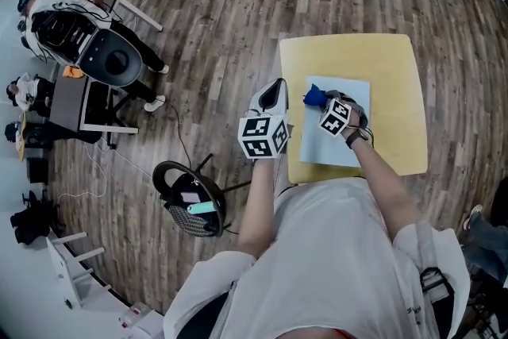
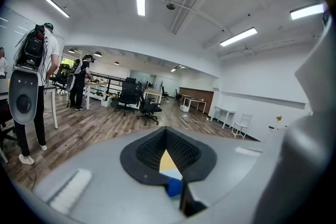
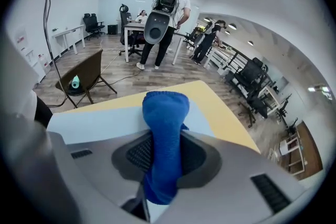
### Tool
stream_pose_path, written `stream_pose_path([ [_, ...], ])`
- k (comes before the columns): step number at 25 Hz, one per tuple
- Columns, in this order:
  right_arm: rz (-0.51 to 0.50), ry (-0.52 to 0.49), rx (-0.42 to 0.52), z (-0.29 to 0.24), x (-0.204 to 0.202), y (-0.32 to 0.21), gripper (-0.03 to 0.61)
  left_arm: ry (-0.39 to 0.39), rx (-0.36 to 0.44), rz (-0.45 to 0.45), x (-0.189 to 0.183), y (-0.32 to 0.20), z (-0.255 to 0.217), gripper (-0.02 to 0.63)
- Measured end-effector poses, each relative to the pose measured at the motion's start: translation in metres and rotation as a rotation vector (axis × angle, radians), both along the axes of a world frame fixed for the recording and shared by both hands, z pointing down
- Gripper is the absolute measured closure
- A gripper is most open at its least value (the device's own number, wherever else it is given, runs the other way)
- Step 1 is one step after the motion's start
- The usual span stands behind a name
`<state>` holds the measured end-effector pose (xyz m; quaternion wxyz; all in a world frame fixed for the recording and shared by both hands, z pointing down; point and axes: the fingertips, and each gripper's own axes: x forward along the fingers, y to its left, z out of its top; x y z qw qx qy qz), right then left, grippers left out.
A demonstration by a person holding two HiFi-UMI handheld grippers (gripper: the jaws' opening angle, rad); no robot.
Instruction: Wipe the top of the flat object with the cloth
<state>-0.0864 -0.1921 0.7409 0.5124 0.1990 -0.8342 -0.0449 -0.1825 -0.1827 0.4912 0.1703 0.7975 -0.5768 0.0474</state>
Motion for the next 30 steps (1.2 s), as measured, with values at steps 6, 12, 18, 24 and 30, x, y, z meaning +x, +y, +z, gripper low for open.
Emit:
stream_pose_path([
  [6, 0.022, 0.049, 0.035, 0.000, 0.055, -0.002, 0.483, 0.002, 0.009, 0.087, 0.036, -0.010, -0.006, 0.607],
  [12, 0.119, 0.077, 0.027, -0.008, 0.113, 0.001, 0.483, 0.001, 0.015, 0.127, 0.053, -0.013, -0.010, 0.607],
  [18, 0.263, 0.027, 0.016, -0.017, 0.151, 0.015, 0.479, 0.001, 0.010, 0.159, 0.062, -0.013, -0.008, 0.607],
  [24, 0.430, 0.016, -0.028, -0.012, 0.208, 0.035, 0.479, -0.003, -0.008, 0.224, 0.089, -0.014, -0.005, 0.607],
  [30, 0.543, 0.034, -0.045, -0.002, 0.268, 0.061, 0.480, -0.006, -0.028, 0.298, 0.130, -0.007, 0.007, 0.607],
])
